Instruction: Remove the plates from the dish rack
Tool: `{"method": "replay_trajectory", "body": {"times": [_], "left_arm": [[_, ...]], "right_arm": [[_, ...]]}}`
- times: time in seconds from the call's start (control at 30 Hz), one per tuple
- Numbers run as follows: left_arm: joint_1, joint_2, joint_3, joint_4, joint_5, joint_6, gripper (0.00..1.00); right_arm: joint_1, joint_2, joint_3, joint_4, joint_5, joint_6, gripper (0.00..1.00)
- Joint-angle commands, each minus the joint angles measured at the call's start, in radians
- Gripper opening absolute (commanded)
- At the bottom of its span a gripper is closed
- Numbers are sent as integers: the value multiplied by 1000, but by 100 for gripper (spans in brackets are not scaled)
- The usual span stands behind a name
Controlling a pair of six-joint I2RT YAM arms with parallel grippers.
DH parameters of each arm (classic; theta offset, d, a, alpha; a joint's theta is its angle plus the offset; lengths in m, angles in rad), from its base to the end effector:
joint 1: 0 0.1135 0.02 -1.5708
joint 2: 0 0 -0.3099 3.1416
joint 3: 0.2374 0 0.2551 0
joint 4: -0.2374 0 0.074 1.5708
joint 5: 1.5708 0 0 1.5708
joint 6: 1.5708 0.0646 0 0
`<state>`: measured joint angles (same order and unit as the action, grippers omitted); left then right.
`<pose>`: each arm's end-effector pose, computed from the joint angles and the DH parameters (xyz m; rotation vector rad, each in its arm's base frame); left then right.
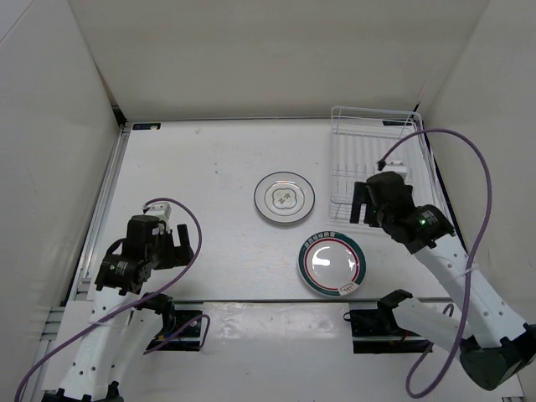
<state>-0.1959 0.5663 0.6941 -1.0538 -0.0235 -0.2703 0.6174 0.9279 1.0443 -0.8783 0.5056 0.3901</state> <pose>0.0788 -0.0141 0.2601 -0.1029 2.5019 -0.1646 0.1551 0.0717 0.3598 -0.0078 2.2195 -0.0433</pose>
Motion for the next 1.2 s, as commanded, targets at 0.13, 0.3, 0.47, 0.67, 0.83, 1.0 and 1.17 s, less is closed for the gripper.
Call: {"method": "replay_trajectory", "body": {"times": [0.13, 0.3, 0.47, 0.67, 0.83, 1.0, 1.17], "left_arm": [[1, -22, -13, 20, 7, 8, 100], [0, -31, -13, 17, 0, 8, 100], [1, -19, -11, 24, 16, 8, 100], [1, -13, -11, 25, 17, 9, 100], [0, -2, -10, 21, 13, 10, 100], [0, 7, -5, 18, 7, 11, 100], [0, 18, -4, 15, -6, 8, 100]], "right_arm": [[-287, 14, -21, -60, -188, 116, 90], [-369, -107, -73, -61, -191, 193, 90], [-364, -192, -98, 24, -344, 57, 90], [-361, -179, -153, 42, -443, 12, 90], [-363, -144, -184, 56, -475, -5, 90], [-364, -141, -190, 70, -460, -14, 90], [-364, -156, -196, 58, -455, -34, 90]]}}
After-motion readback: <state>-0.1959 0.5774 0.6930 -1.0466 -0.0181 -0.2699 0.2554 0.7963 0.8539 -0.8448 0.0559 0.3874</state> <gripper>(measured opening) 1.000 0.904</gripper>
